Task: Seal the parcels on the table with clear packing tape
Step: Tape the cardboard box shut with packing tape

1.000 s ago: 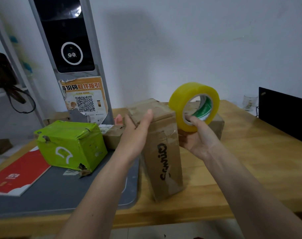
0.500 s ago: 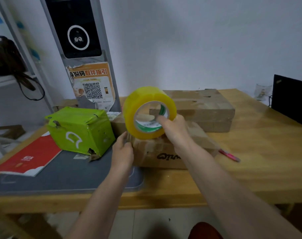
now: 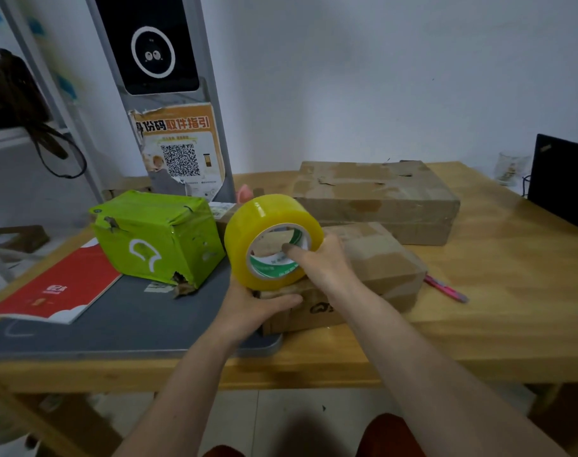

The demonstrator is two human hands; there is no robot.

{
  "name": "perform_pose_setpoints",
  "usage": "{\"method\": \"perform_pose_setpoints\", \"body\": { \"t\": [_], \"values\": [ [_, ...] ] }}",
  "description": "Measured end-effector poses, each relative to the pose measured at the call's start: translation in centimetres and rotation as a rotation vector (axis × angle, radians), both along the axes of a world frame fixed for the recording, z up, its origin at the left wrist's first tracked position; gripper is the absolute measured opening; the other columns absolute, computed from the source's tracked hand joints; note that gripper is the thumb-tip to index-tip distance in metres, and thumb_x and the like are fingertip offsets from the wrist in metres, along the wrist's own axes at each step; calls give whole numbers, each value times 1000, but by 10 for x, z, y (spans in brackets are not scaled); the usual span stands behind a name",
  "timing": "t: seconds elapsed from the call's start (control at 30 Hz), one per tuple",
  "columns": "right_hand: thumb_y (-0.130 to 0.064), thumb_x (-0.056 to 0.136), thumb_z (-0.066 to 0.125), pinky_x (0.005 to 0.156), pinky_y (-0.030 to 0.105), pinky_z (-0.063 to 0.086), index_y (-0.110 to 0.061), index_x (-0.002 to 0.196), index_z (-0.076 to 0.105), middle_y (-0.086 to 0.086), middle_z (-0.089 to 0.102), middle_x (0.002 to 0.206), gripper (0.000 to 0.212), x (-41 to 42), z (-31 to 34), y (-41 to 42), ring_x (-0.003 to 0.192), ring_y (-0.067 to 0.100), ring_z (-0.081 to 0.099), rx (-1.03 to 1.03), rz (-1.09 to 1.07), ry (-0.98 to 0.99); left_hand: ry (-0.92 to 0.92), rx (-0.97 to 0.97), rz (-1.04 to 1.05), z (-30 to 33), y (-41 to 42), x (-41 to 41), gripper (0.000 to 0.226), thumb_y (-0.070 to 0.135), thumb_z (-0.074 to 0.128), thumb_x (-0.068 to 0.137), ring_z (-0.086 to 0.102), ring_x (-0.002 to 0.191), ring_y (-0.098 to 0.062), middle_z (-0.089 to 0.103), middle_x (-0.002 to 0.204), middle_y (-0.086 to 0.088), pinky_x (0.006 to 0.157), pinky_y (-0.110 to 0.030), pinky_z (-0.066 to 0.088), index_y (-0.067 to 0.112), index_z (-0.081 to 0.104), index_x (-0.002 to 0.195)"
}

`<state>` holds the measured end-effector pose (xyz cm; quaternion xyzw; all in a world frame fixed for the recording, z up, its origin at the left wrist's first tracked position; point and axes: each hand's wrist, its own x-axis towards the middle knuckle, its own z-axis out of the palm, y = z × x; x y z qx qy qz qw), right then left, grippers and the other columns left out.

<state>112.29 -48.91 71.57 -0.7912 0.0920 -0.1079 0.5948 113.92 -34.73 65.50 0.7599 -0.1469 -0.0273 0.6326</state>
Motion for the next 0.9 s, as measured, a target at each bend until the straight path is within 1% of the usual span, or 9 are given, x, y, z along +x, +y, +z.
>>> {"method": "perform_pose_setpoints", "body": {
  "t": [0.17, 0.27, 0.4, 0.5, 0.57, 0.63, 0.7, 0.8, 0.9],
  "values": [
    [-24, 91, 66, 84, 40, 51, -3, 100, 69, 16, 67, 87, 23, -6, 6, -10, 83, 24, 64, -10, 37, 24, -107, 104, 38, -9, 5, 9, 116, 53, 95, 47, 50, 127, 1, 48, 143, 10, 95, -14, 49, 34, 36, 145],
    [-16, 90, 65, 84, 36, 50, -16, 90, 71, 7, 70, 88, 6, -4, 8, -28, 90, 22, 64, 38, 31, -7, -191, 210, 23, -3, 5, 5, 83, 51, 88, 56, 28, 142, 0, 24, 157, 13, 111, -26, 37, 62, 39, 121],
    [-11, 90, 64, 68, 28, 43, -15, 95, 67, 4, 67, 91, 7, -6, 12, -77, 91, 20, 60, 55, -84, 25, -184, 277, -2, -5, 8, 6, 76, 60, 81, 53, 14, 140, 9, 11, 160, 20, 115, -35, 32, 46, 52, 122],
    [-17, 84, 71, 83, 41, 53, -11, 103, 67, 11, 69, 99, 20, -6, 10, -102, 98, 27, 63, 40, -163, 10, -184, 321, 5, -3, 6, 6, 80, 60, 81, 53, 15, 138, 7, 11, 160, 18, 114, -31, 28, 41, 51, 124],
    [-19, 85, 71, 86, 42, 53, -11, 106, 67, 10, 69, 101, 22, -5, 5, -103, 99, 27, 63, 63, -181, 13, -166, 357, -5, 0, 5, 7, 83, 67, 84, 52, 17, 142, 2, 15, 158, 14, 115, -32, 28, 42, 49, 123],
    [-18, 86, 72, 79, 35, 49, -11, 105, 68, 6, 69, 97, 21, -5, -2, -101, 98, 26, 63, 102, -192, -14, -149, 440, -5, 6, 5, 10, 82, 67, 85, 50, 20, 145, -7, 22, 154, 9, 115, -36, 30, 42, 47, 119],
    [-16, 82, 76, 77, 33, 46, -17, 94, 68, 0, 68, 91, 14, -6, -7, -99, 94, 23, 63, 119, -187, -39, -189, 600, 32, 17, 2, 11, 81, 64, 85, 52, 24, 144, -13, 27, 151, 5, 116, -39, 30, 38, 46, 118],
    [-16, 75, 83, 81, 37, 52, -24, 83, 65, 1, 69, 91, 21, -6, -10, -97, 91, 21, 64, 77, -191, -27, -356, 874, 87, 37, -19, 6, 90, 71, 79, 57, 32, 140, -15, 41, 143, 5, 123, -44, 17, 25, 47, 128],
    [-18, 73, 84, 82, 39, 54, -22, 82, 65, 3, 70, 91, 22, -6, -11, -97, 87, 20, 65, 36, -195, -30, -372, 958, 39, 41, -45, 0, 112, 70, 79, 62, 35, 140, -19, 42, 149, 3, 117, -39, 29, 23, 28, 150]
  ]
}}
